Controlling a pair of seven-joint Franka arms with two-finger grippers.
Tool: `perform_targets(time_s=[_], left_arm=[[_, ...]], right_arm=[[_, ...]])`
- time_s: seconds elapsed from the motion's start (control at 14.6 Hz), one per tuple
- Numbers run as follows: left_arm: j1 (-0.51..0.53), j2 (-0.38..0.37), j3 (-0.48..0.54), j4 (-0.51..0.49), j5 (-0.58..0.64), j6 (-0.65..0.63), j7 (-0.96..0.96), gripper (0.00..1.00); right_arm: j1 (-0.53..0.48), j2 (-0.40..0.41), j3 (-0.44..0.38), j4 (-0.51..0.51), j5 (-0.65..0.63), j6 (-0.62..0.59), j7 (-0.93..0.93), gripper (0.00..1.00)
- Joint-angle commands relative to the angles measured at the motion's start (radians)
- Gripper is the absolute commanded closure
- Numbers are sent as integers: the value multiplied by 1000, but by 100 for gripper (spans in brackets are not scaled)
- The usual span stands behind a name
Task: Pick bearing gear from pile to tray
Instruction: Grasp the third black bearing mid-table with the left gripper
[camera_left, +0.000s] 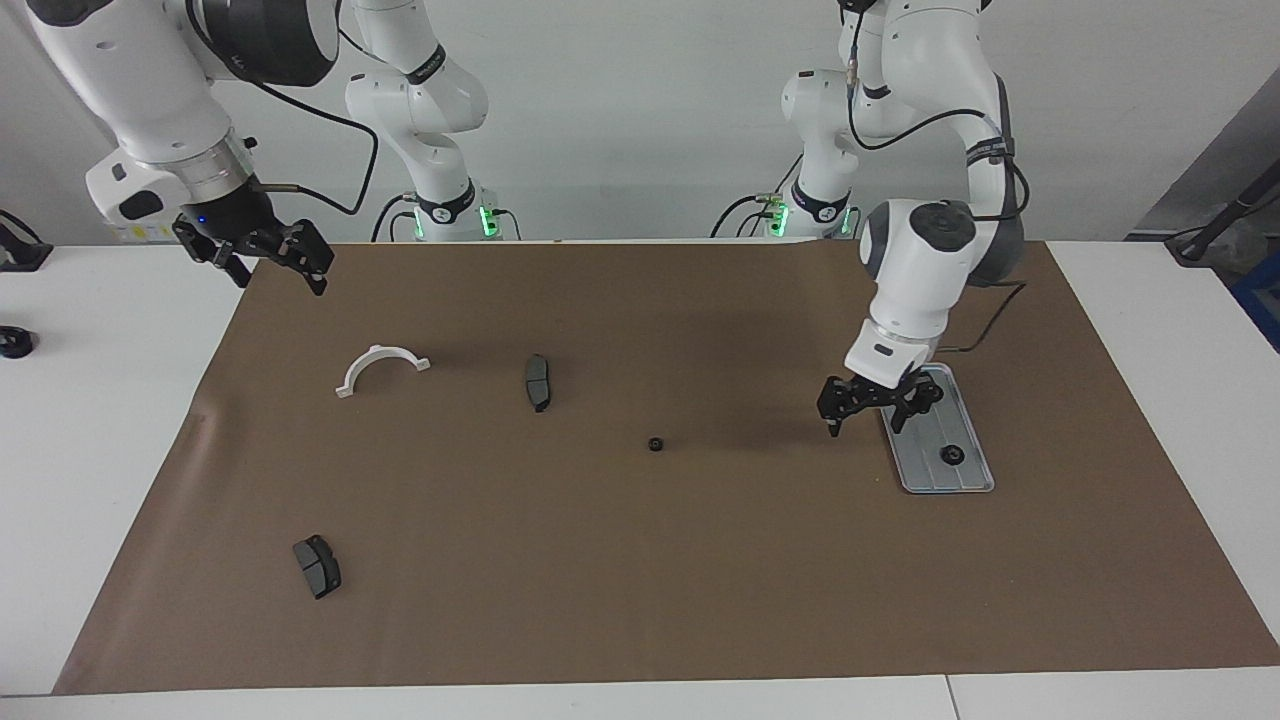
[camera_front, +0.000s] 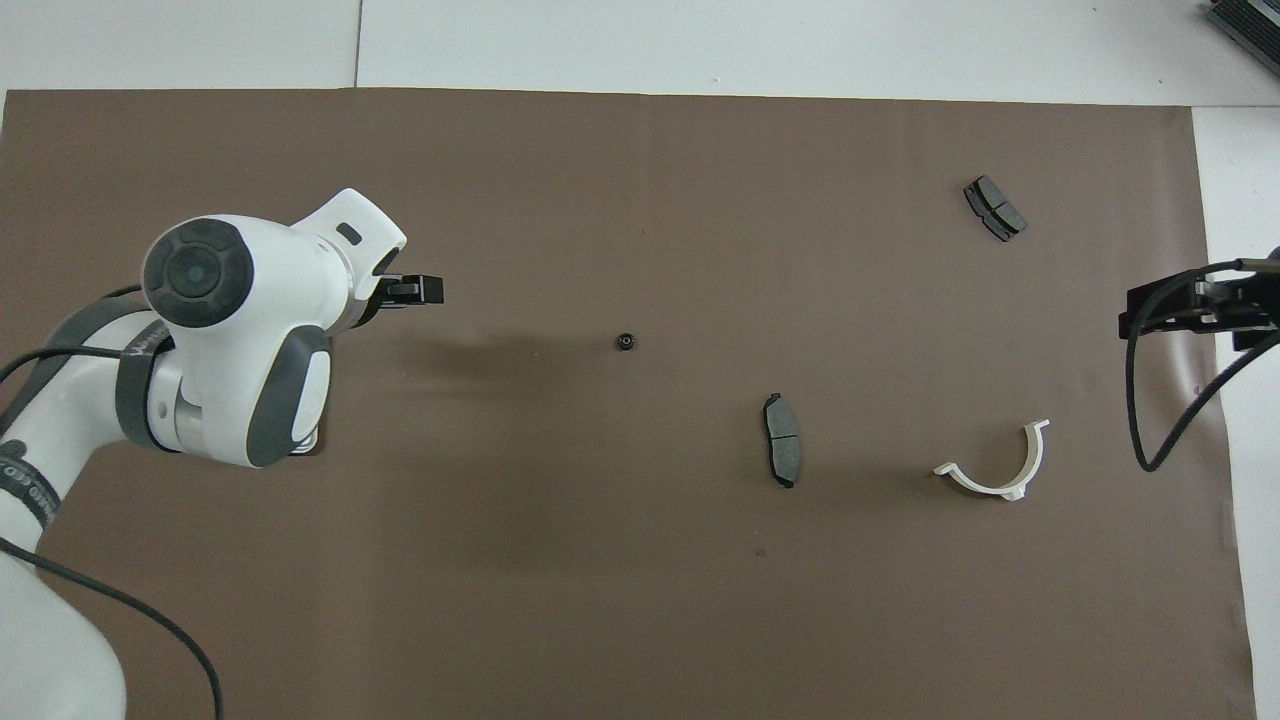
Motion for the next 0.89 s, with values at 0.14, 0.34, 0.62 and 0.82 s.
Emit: perform_targets(time_s=[0.14,0.34,0.62,0.82], left_arm=[[-195,136,17,166,58,-60,-273,0],[-278,204,21,258,63,-102,-361,0],[-323,313,21,367,61,-87,-424,1],[-323,314,17,346,68,-33,-419,8]], right_arm=[[18,-29,-8,-31,9,0,12,0],[18,-29,-8,-31,9,2,12,0],[18,-28,-8,-30,12,2,8,0],[16,-26,-5,-30,8,11,8,0]])
